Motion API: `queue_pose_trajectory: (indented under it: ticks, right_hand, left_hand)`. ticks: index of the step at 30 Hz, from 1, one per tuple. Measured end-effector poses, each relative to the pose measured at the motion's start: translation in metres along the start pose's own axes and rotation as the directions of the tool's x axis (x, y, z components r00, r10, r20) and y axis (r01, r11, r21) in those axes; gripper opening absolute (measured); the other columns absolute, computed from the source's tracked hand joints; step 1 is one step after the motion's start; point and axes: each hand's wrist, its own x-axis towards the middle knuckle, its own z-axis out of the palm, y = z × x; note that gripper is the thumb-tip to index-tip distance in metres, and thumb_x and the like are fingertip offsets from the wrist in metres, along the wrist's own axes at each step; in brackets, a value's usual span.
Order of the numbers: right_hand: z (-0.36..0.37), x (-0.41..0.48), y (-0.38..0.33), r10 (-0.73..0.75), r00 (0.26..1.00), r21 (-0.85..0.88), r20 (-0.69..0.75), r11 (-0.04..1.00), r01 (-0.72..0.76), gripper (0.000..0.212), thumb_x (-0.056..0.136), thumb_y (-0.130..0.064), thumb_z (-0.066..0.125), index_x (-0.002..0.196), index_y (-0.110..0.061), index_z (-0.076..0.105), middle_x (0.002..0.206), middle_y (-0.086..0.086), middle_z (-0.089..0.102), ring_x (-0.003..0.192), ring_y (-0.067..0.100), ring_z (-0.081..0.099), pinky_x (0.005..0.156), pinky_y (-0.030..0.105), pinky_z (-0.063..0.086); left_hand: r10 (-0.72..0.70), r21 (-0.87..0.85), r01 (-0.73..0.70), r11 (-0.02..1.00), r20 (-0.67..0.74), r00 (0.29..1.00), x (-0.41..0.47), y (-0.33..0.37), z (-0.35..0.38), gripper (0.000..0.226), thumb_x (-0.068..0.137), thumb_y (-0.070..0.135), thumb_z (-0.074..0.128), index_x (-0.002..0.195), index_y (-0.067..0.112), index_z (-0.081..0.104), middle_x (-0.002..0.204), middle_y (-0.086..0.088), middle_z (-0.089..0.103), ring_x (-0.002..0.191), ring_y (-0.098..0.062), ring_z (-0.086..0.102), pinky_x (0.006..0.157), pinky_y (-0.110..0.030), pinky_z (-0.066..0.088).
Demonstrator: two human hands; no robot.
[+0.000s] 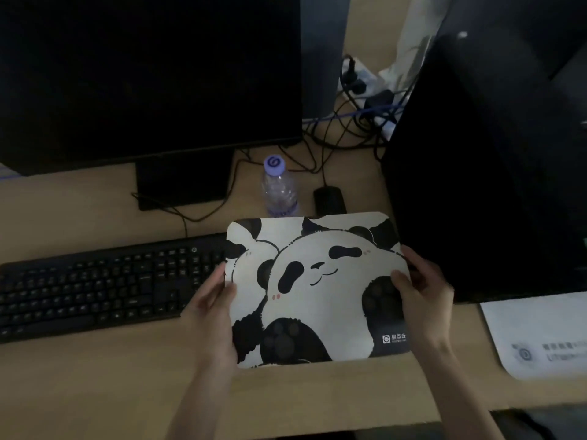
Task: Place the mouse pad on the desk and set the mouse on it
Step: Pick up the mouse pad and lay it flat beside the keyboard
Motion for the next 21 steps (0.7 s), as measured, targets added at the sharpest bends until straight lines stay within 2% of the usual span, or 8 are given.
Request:
queue_pose_trajectory:
  ticks: [3, 5, 6, 9, 13, 16, 19, 21]
  right_hand:
    - [0.009, 0.011, 0.021, -0.029, 0.999, -0.106, -0.035, 0.994, 0.025, 0.038, 0.083, 0.003, 0.055, 0.117, -0.014, 0.057, 0.118, 0.009, 0.056, 0.096, 0.013, 0.052, 0.082, 0.016, 0.041]
    - [0.018, 0.016, 0.03, -0.053, 0.998, -0.16, -0.025, 0.986, 0.049, 0.038, 0.084, 0.003, 0.053, 0.118, -0.012, 0.056, 0.12, 0.008, 0.053, 0.1, 0.014, 0.051, 0.076, 0.0, 0.038]
    - [0.022, 0.017, 0.033, -0.061, 0.998, -0.188, -0.016, 0.981, 0.057, 0.038, 0.084, 0.003, 0.051, 0.119, -0.012, 0.056, 0.122, 0.008, 0.052, 0.101, 0.017, 0.053, 0.076, 0.001, 0.039]
    - [0.031, 0.021, 0.041, -0.105, 0.994, -0.257, -0.016, 0.961, 0.097, 0.038, 0.085, 0.004, 0.048, 0.12, -0.01, 0.054, 0.126, 0.012, 0.051, 0.108, 0.027, 0.055, 0.091, 0.026, 0.044]
    - [0.033, 0.025, 0.052, -0.135, 0.991, -0.363, 0.01, 0.923, 0.129, 0.04, 0.085, 0.008, 0.044, 0.122, -0.006, 0.051, 0.128, 0.017, 0.049, 0.115, 0.03, 0.052, 0.091, 0.019, 0.036]
    - [0.033, 0.025, 0.061, -0.126, 0.99, -0.46, 0.063, 0.876, 0.141, 0.044, 0.085, 0.01, 0.041, 0.126, -0.004, 0.047, 0.129, 0.021, 0.046, 0.117, 0.033, 0.049, 0.091, 0.021, 0.033]
    - [0.034, 0.026, 0.067, -0.099, 0.99, -0.53, 0.098, 0.837, 0.136, 0.048, 0.083, 0.01, 0.039, 0.129, -0.004, 0.043, 0.131, 0.021, 0.044, 0.116, 0.035, 0.048, 0.09, 0.029, 0.038]
    - [0.035, 0.025, 0.069, -0.109, 0.989, -0.567, 0.101, 0.81, 0.147, 0.048, 0.083, 0.01, 0.039, 0.129, -0.003, 0.043, 0.13, 0.022, 0.044, 0.116, 0.037, 0.046, 0.093, 0.037, 0.04]
  left_hand:
    - [0.007, 0.031, -0.006, 1.0, -0.016, 1.0, 0.011, -0.028, 0.012, 0.04, 0.079, -0.008, 0.054, 0.11, 0.017, 0.062, 0.087, 0.01, 0.072, 0.082, 0.001, 0.066, 0.071, -0.004, 0.049]
    - [0.028, 0.051, -0.026, 0.998, -0.027, 0.999, 0.015, -0.042, 0.018, 0.043, 0.079, -0.01, 0.053, 0.111, 0.017, 0.058, 0.102, -0.003, 0.067, 0.08, 0.005, 0.064, 0.074, -0.005, 0.049]
    - [0.038, 0.061, -0.036, 0.997, -0.021, 0.999, 0.017, -0.049, 0.02, 0.042, 0.079, -0.01, 0.053, 0.112, 0.015, 0.058, 0.101, 0.0, 0.067, 0.078, 0.009, 0.064, 0.075, -0.005, 0.048]
    - [0.066, 0.117, -0.06, 0.991, -0.046, 0.997, 0.021, -0.064, 0.022, 0.036, 0.081, -0.007, 0.052, 0.113, 0.008, 0.06, 0.093, 0.013, 0.072, 0.082, 0.01, 0.063, 0.079, -0.007, 0.048]
    - [0.142, 0.24, -0.124, 0.963, -0.058, 0.988, 0.026, -0.077, 0.019, 0.037, 0.082, -0.007, 0.049, 0.116, 0.005, 0.058, 0.118, -0.003, 0.06, 0.092, 0.012, 0.06, 0.088, -0.007, 0.044]
    - [0.208, 0.355, -0.185, 0.916, -0.026, 0.978, 0.025, -0.087, 0.017, 0.04, 0.082, -0.008, 0.047, 0.119, 0.006, 0.056, 0.122, -0.004, 0.058, 0.108, -0.009, 0.059, 0.083, -0.002, 0.041]
    - [0.288, 0.453, -0.256, 0.854, -0.002, 0.958, 0.026, -0.094, 0.015, 0.041, 0.081, -0.007, 0.048, 0.119, 0.008, 0.056, 0.116, -0.018, 0.064, 0.089, -0.001, 0.062, 0.073, -0.001, 0.04]
    - [0.307, 0.503, -0.275, 0.819, 0.021, 0.952, 0.027, -0.099, 0.013, 0.042, 0.08, -0.008, 0.048, 0.119, 0.007, 0.056, 0.108, -0.026, 0.065, 0.09, -0.02, 0.064, 0.071, 0.001, 0.039]
